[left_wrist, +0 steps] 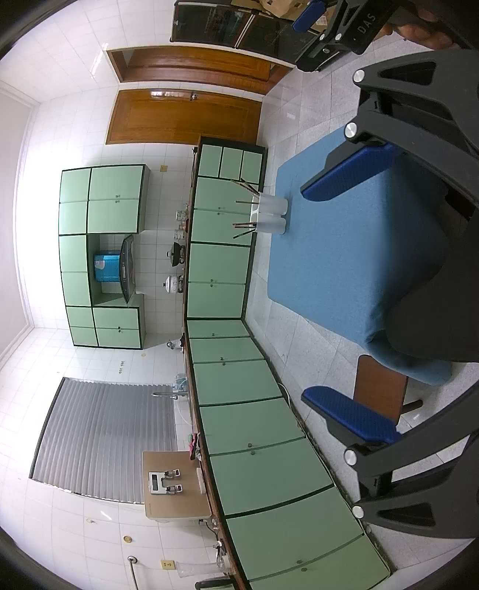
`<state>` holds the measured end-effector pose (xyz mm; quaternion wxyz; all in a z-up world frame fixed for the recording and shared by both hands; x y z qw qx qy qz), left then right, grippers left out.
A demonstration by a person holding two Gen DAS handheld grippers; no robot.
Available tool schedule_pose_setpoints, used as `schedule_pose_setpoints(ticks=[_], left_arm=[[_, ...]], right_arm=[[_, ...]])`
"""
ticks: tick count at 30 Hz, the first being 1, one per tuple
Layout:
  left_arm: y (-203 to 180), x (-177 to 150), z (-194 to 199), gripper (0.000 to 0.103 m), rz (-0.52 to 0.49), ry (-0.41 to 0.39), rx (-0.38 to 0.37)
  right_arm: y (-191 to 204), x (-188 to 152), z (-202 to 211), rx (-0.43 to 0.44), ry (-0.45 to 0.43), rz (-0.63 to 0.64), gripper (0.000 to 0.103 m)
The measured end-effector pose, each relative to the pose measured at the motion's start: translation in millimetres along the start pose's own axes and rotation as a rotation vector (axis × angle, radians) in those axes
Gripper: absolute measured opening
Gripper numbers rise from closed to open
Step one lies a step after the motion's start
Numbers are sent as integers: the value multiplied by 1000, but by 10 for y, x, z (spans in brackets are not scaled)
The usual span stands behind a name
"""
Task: Organize utensils
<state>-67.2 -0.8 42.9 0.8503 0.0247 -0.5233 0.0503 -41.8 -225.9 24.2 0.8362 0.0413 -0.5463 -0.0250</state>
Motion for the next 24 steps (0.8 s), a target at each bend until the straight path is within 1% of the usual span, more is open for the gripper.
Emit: schedule_pose_setpoints(ticks=[24], left_arm=[[-14,-33,-13,97,2,-1,1]], right_arm=[[-3,2,1,-1,1,1,97]])
Point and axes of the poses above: each gripper's, at about its wrist camera, not at the fingertips, and z roughly against the way its jaws point, y to its left, x to its top, the point moved 4 cm from there along -z, roughly the way its jaws point, and after that the axes turned 10 degrees about y, right-handed, at the moved point
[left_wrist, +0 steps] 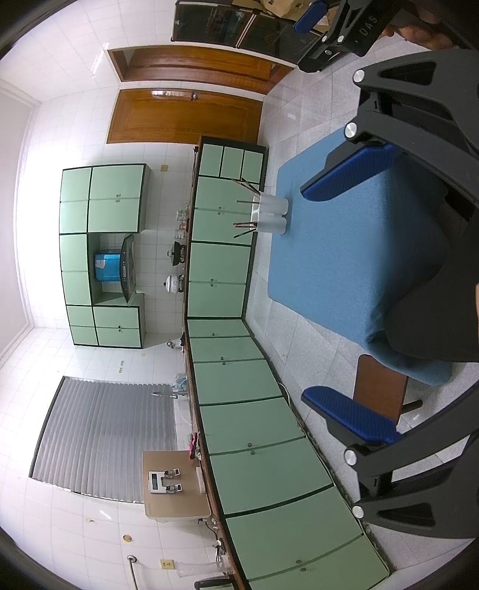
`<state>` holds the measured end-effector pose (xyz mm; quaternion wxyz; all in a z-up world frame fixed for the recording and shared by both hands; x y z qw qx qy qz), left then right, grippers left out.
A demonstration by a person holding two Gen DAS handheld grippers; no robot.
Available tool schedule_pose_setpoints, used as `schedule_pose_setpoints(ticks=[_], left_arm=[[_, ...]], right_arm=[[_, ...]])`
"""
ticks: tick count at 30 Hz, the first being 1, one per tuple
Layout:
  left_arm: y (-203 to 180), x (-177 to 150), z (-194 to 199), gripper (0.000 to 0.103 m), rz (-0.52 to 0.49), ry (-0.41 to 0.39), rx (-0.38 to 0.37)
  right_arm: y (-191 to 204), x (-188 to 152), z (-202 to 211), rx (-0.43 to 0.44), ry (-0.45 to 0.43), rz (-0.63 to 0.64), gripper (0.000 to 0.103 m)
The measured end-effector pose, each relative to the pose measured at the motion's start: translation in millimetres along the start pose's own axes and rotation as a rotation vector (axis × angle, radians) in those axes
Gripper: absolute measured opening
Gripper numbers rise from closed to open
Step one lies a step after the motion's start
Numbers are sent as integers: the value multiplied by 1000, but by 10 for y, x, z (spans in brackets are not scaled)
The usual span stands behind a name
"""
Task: Organize utensils
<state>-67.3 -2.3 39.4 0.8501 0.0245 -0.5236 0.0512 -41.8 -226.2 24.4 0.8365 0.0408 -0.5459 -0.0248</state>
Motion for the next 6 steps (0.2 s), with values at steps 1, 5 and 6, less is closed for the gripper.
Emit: schedule_pose_setpoints(ticks=[1,5,6], left_arm=[[5,2,0,98,2,0,-2],[21,-2,-3,98,3,1,-1],[21,-3,-3,98,3,1,-3]], right_arm=[[-1,1,0,0,-1,0,97],[-2,-2,1,-1,0,0,97],[3,1,-4,0,0,0,97]])
Point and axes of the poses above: each gripper's, at about its wrist camera, not at the fingertips, and z roughly against the way its jaws point, y to its left, x to its top, the point moved 4 cm from there along -z, roughly the way its jaws point, and after that the axes turned 10 degrees about y, right-handed, at the moved point
